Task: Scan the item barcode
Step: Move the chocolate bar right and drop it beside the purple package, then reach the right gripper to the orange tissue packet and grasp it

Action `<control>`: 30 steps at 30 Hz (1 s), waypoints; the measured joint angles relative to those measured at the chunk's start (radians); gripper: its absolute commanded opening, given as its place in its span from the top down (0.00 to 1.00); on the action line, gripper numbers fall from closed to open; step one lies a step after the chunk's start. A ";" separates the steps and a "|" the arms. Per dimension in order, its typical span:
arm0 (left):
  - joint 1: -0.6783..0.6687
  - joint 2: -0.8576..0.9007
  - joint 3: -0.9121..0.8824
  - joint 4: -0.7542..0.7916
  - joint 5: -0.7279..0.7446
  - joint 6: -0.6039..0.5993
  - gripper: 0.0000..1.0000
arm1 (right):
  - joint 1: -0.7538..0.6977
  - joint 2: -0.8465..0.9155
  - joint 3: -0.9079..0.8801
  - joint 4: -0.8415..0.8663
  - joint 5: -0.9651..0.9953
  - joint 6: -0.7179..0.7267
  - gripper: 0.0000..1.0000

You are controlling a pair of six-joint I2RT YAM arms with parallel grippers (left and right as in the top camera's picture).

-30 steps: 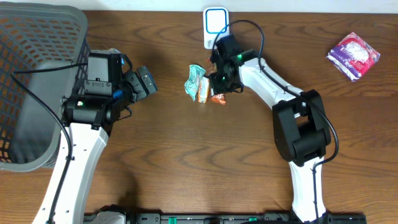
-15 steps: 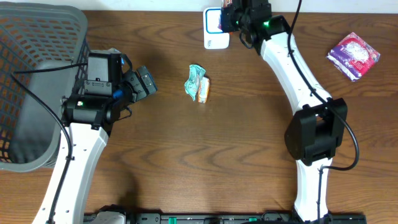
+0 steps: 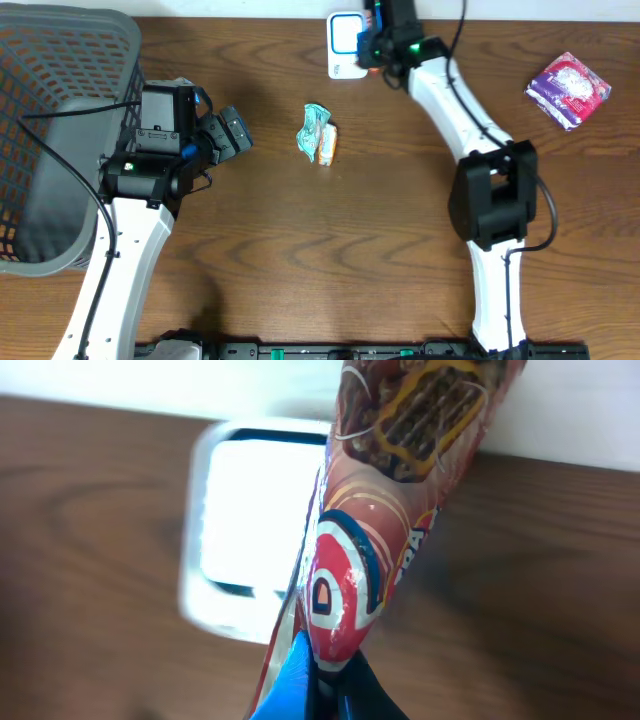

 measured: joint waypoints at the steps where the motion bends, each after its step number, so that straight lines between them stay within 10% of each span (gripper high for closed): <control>1: 0.000 0.000 0.000 0.000 0.000 0.000 0.02 | -0.017 -0.003 0.000 -0.011 0.012 0.000 0.99; 5: 0.000 0.000 0.000 0.000 0.000 0.000 0.02 | -0.153 -0.025 0.000 -0.134 0.083 -0.004 0.98; 8: 0.000 0.000 0.000 0.000 0.000 0.000 0.02 | -0.293 -0.027 0.000 -0.223 0.116 -0.019 0.63; 15: 0.000 0.000 0.000 0.000 0.000 0.000 0.02 | -0.478 -0.028 -0.002 -0.364 0.086 -0.058 0.48; 30: 0.000 0.000 0.000 0.000 0.000 0.000 0.02 | -0.324 -0.092 -0.051 -0.665 -0.567 -0.097 0.25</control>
